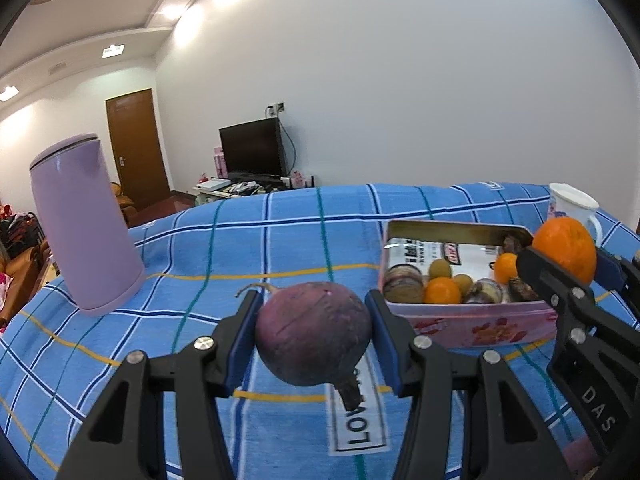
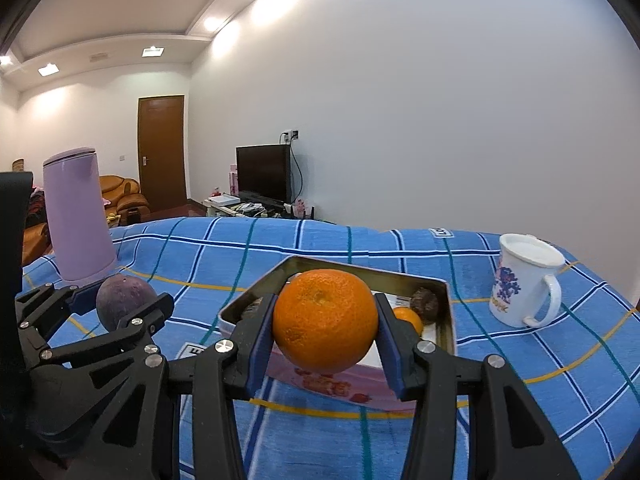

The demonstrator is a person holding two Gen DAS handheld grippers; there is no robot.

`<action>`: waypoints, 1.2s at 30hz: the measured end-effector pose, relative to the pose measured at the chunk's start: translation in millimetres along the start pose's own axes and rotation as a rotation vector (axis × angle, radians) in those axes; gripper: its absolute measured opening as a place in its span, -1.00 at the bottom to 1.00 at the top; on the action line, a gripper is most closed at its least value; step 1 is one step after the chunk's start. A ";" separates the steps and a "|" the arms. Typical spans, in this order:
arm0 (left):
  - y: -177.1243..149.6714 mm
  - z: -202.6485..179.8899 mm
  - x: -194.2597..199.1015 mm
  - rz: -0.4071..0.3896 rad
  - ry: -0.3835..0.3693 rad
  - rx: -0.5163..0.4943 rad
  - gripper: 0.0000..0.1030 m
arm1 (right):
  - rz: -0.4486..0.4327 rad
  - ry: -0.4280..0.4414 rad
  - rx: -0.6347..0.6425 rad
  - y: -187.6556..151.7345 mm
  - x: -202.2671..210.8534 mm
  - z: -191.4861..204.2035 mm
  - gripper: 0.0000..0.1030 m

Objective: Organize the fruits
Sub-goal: 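Lift both fruits and carry them over the pink tin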

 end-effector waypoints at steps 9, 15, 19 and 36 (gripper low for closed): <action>3.2 -25.8 -0.5 0.003 -0.036 -0.003 0.07 | -0.001 -0.028 -0.018 -0.2 1.3 -25.3 -0.05; 4.6 -46.2 -0.2 0.000 -0.069 -0.017 0.07 | -0.005 -0.044 -0.022 0.0 3.1 -37.5 -0.05; 5.4 -59.0 -0.6 0.005 -0.083 -0.025 0.07 | -0.007 -0.058 -0.022 0.1 5.1 -46.1 -0.05; 8.2 -99.5 -4.3 0.015 -0.153 -0.039 0.07 | 0.005 -0.103 -0.070 -1.8 3.9 -78.0 -0.05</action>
Point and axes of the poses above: each gripper's, at about its wrist camera, not at the fingertips, and x roughly against the way its jaws point, z to its left, y to its top, the point moved 10 cm from there along -x, roughly the way its jaws point, and after that the axes turned 6 degrees about -z, right-handed, at the moved point
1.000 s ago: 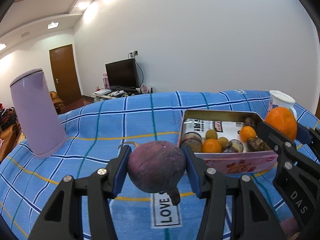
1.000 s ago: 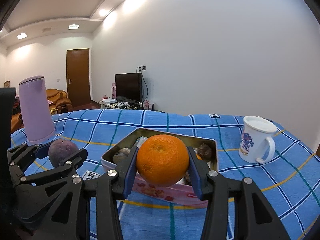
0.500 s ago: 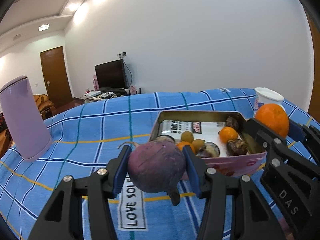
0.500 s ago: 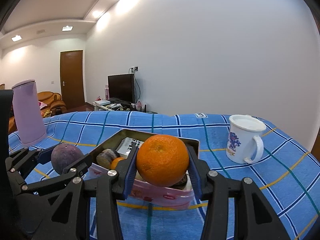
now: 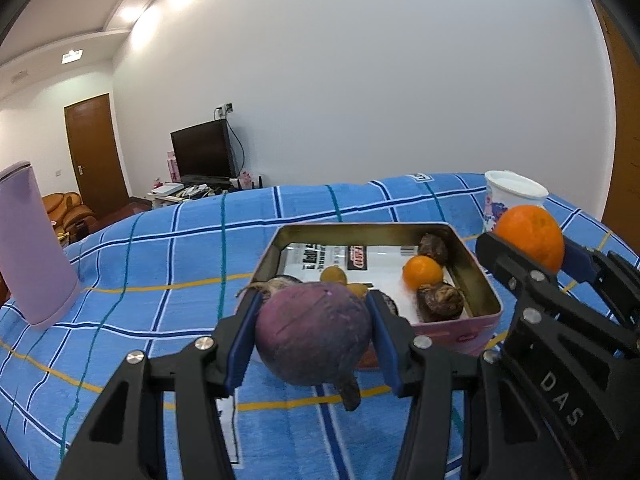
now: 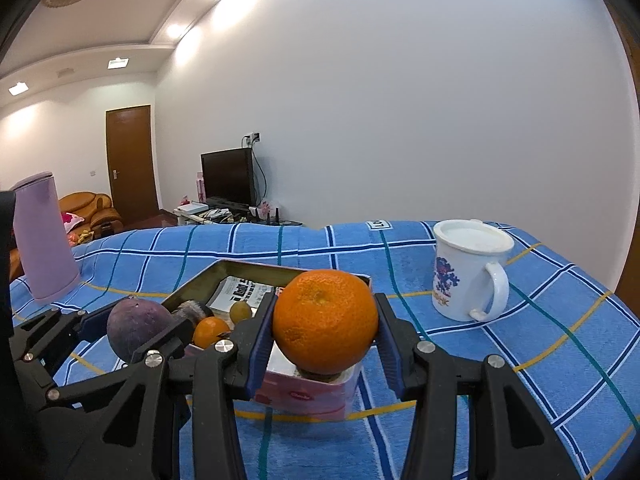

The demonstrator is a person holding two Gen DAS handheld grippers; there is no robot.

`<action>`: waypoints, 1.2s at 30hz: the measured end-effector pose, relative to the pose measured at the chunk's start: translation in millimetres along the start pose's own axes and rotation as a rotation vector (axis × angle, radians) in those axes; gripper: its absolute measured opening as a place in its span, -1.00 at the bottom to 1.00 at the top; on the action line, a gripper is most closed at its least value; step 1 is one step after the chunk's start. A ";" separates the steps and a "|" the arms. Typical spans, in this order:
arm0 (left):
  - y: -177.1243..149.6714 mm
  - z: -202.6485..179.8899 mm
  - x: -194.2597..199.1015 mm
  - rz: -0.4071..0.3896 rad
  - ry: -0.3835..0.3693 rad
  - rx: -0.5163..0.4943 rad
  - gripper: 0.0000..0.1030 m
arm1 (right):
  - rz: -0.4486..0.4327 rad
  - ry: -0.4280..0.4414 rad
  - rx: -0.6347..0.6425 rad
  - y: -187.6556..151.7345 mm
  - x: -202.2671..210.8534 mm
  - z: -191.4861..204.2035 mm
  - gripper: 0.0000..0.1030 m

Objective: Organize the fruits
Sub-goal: 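Lift both fruits and carry them over the pink tin, then lower both fruits into the tin and open both tools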

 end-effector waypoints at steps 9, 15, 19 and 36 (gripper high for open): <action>3.6 -15.8 -5.0 -0.002 -0.034 -0.012 0.07 | 0.014 -0.031 -0.036 -0.1 -3.9 -16.5 -0.05; 11.4 -27.1 -12.3 -0.005 -0.062 0.001 0.06 | 0.020 -0.061 -0.088 1.2 -5.9 -31.3 -0.05; 19.9 -29.7 -15.5 -0.017 -0.078 0.021 0.06 | 0.022 -0.068 -0.131 4.9 -6.6 -41.4 -0.05; 40.7 25.5 -62.6 -0.009 0.016 0.154 0.06 | 0.069 -0.053 -0.188 31.9 -62.7 -20.7 -0.05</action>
Point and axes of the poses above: each gripper's, at about its wrist camera, not at the fingertips, and x roughly against the way its jaws point, z to its left, y to its top, the point moved 10 cm from there along -x, roughly the way its jaws point, and after that the axes turned 6 degrees about -z, right-handed, at the moved point
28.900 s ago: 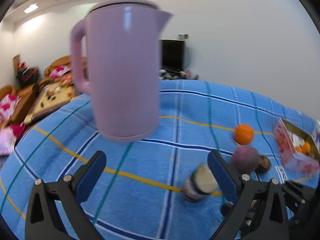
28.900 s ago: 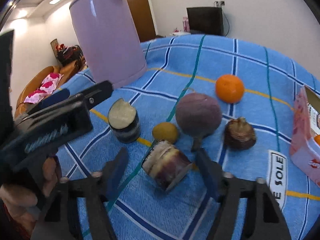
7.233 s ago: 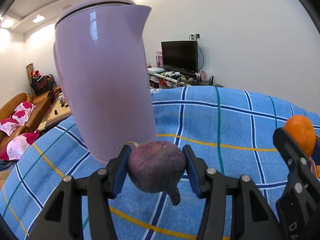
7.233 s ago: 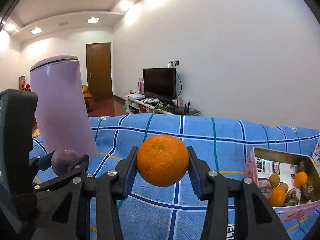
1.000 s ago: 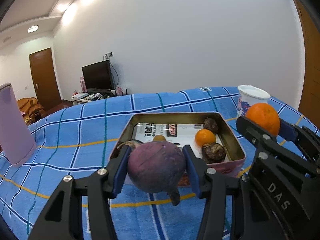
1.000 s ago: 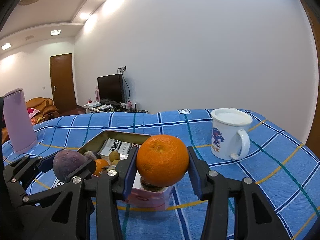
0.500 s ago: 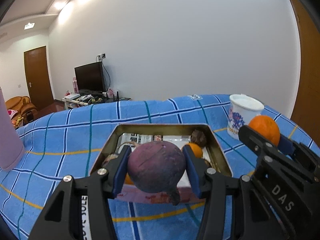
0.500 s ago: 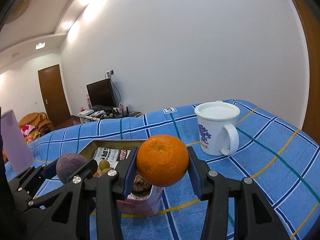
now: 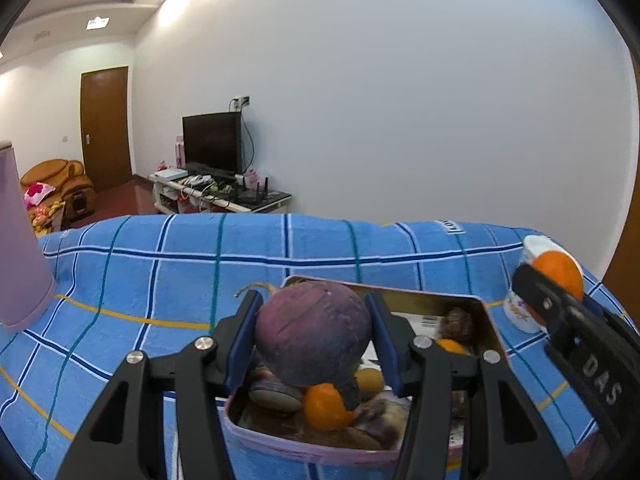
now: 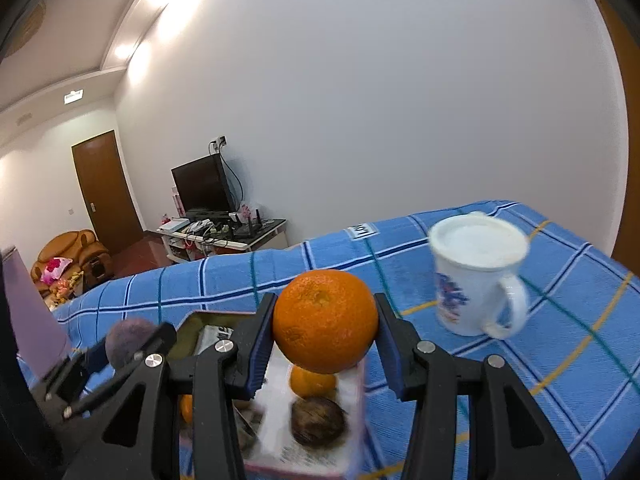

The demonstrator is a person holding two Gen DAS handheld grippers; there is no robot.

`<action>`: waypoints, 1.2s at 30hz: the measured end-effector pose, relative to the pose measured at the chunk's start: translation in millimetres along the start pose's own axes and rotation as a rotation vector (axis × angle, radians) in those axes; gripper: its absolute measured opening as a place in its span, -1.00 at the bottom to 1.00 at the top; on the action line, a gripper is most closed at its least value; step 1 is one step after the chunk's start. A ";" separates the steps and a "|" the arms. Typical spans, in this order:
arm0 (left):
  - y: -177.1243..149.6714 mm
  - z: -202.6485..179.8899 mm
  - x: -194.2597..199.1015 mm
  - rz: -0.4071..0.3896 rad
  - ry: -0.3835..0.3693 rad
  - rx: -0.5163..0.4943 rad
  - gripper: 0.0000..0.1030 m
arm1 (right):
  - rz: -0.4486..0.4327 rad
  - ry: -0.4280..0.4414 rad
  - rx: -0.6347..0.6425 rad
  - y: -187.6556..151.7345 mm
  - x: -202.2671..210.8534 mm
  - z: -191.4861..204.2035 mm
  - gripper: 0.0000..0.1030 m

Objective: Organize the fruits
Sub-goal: 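Lower both fruits into the tin and open both tools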

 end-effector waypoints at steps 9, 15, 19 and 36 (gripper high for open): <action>-7.2 7.3 -14.8 0.013 0.030 -0.023 0.06 | 0.022 0.010 -0.009 -7.5 -28.1 10.4 -0.05; -9.5 3.2 -15.6 0.005 0.044 -0.058 0.06 | 0.021 -0.011 0.061 -8.1 -33.7 11.8 -0.05; -12.5 1.8 -16.5 0.020 0.058 -0.071 0.06 | 0.046 -0.014 0.096 -13.6 -43.1 12.2 -0.05; -22.6 -1.3 -32.0 0.090 0.106 -0.103 0.06 | 0.173 0.032 0.166 -33.5 -72.6 14.7 -0.05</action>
Point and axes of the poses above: each gripper's, at about its wrist camera, not at the fingertips, and x roughly against the way its jaws point, z to its left, y to its top, the point moved 10 cm from there along -x, roughly the way its jaws point, and after that the axes turned 6 degrees about -z, right-handed, at the moved point
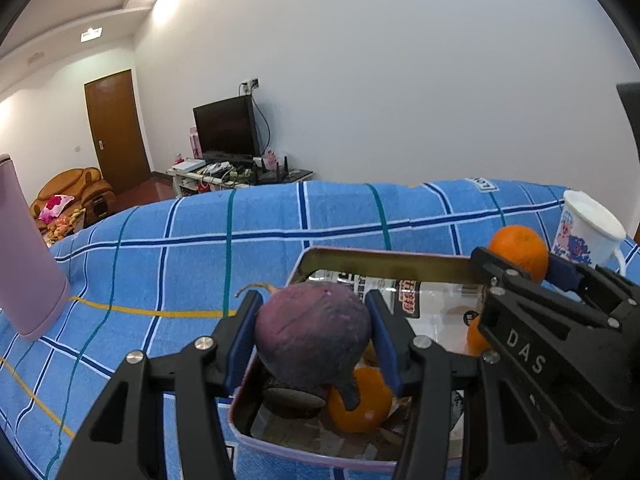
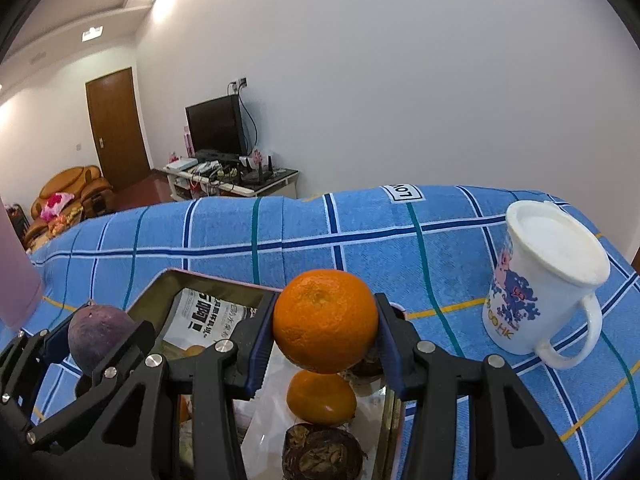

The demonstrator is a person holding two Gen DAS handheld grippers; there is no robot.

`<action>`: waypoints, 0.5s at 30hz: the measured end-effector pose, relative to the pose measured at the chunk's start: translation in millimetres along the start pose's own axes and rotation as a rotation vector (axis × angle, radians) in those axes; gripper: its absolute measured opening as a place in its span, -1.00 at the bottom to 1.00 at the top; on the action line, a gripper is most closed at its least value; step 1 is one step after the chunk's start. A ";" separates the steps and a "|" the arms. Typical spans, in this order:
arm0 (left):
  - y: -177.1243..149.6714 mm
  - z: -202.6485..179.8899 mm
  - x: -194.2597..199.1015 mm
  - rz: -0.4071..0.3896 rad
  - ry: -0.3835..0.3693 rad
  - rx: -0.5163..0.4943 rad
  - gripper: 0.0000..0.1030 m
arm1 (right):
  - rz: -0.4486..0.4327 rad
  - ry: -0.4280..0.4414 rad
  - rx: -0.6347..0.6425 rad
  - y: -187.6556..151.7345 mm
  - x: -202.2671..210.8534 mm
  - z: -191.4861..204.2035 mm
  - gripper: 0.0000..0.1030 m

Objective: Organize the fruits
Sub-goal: 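Lower both fruits into the tin and open both tools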

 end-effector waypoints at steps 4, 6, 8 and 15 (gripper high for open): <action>-2.9 -13.2 -5.0 0.029 -0.022 -0.035 0.06 | 0.023 0.013 0.017 -2.1 -3.2 2.9 -0.05; -4.3 -21.4 -5.2 0.036 -0.030 -0.057 0.06 | 0.024 0.009 0.046 -2.3 -4.3 6.7 -0.05; -4.7 -22.1 -4.7 0.038 -0.024 -0.058 0.06 | 0.019 0.008 0.065 -1.5 -5.1 8.5 -0.05; -6.9 -16.5 -7.7 0.058 -0.017 -0.032 0.06 | 0.057 0.071 0.121 -0.9 -22.3 18.9 -0.05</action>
Point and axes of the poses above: each gripper's, at about its wrist camera, not at the fingertips, and x roughly against the way its jaws point, z to its left, y to its top, the point moved 10 cm from there along -x, roughly the way its jaws point, and after that the axes turned 6 degrees about -z, right-handed, at the moved point
